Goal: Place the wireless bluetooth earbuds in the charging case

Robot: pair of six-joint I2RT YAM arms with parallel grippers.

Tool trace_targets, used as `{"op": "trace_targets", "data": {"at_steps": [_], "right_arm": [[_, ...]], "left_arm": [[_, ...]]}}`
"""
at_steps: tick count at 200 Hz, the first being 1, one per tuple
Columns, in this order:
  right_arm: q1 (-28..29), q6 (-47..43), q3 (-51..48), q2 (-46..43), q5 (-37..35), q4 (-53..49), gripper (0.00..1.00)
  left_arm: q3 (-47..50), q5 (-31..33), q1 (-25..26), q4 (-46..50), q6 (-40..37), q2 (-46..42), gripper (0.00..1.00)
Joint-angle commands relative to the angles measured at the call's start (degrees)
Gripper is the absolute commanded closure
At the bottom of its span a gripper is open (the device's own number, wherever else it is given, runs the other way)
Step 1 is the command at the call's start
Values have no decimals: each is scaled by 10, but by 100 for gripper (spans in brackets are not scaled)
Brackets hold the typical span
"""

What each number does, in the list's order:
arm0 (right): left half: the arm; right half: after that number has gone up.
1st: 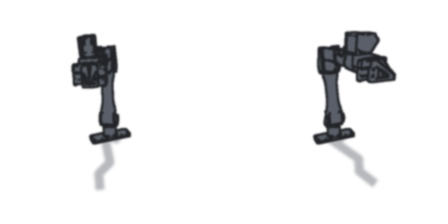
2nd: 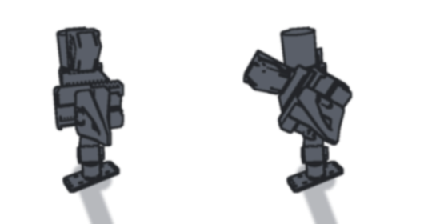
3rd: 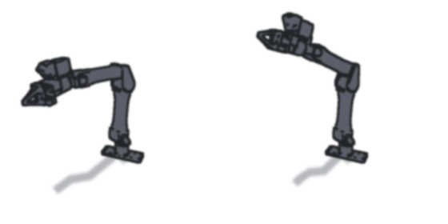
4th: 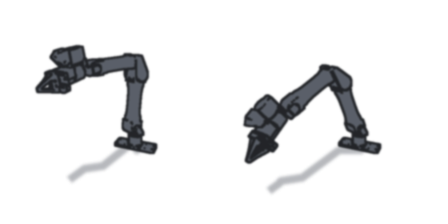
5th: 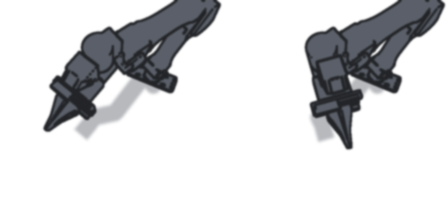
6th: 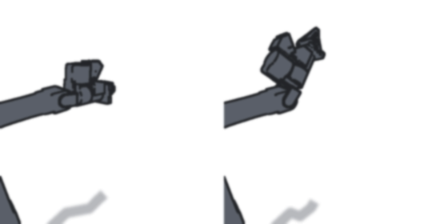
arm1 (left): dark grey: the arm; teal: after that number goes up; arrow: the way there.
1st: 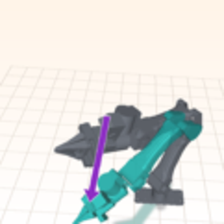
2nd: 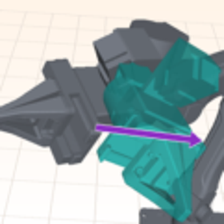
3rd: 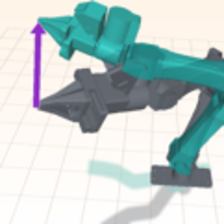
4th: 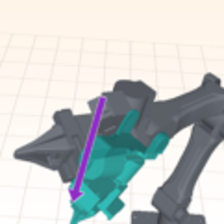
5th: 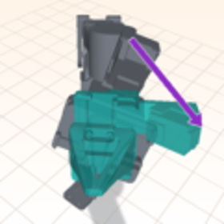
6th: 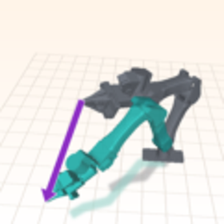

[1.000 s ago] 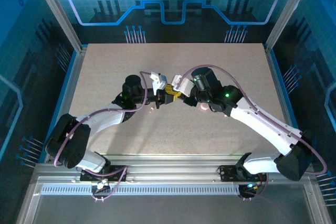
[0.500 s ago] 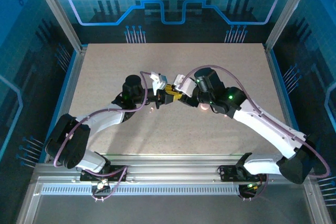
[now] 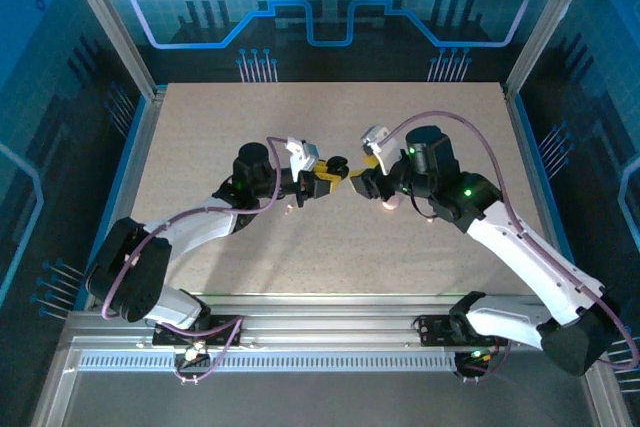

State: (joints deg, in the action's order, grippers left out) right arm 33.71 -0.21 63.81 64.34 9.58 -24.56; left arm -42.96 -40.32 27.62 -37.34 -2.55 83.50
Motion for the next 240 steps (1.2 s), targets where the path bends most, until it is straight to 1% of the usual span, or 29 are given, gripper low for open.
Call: {"op": "trace_targets", "data": {"at_steps": [1, 18, 19, 38, 45, 64, 84, 109, 148, 240], "right_arm": [[-13, 141, -5, 2, 89, 45, 51], [-16, 212, -1, 12, 101, 47, 50], [-16, 228, 0, 15, 103, 47, 50], [-13, 319, 8, 32, 110, 42, 51], [-6, 353, 10, 36, 96, 38, 52], [12, 407, 12, 35, 52, 29, 52], [16, 447, 8, 34, 42, 38, 52], [21, 460, 8, 37, 35, 39, 53], [22, 449, 5, 39, 20, 42, 53], [23, 441, 3, 51, 41, 75, 55]], "left_arm": [[-14, 5, 2, 11, -33, -20, 80], [-15, 8, 2, 21, -42, -22, 80], [-15, 8, 2, 21, -42, -22, 80], [-15, 12, 2, 24, -47, -23, 80], [-15, 13, 2, 24, -48, -23, 80], [-15, 14, 2, 21, -47, -23, 80], [-15, 12, 2, 15, -43, -22, 80], [-15, 10, 2, 11, -40, -22, 80], [-13, 9, 3, 5, -34, -22, 80], [-11, 9, 3, 6, -32, -27, 80]]}}
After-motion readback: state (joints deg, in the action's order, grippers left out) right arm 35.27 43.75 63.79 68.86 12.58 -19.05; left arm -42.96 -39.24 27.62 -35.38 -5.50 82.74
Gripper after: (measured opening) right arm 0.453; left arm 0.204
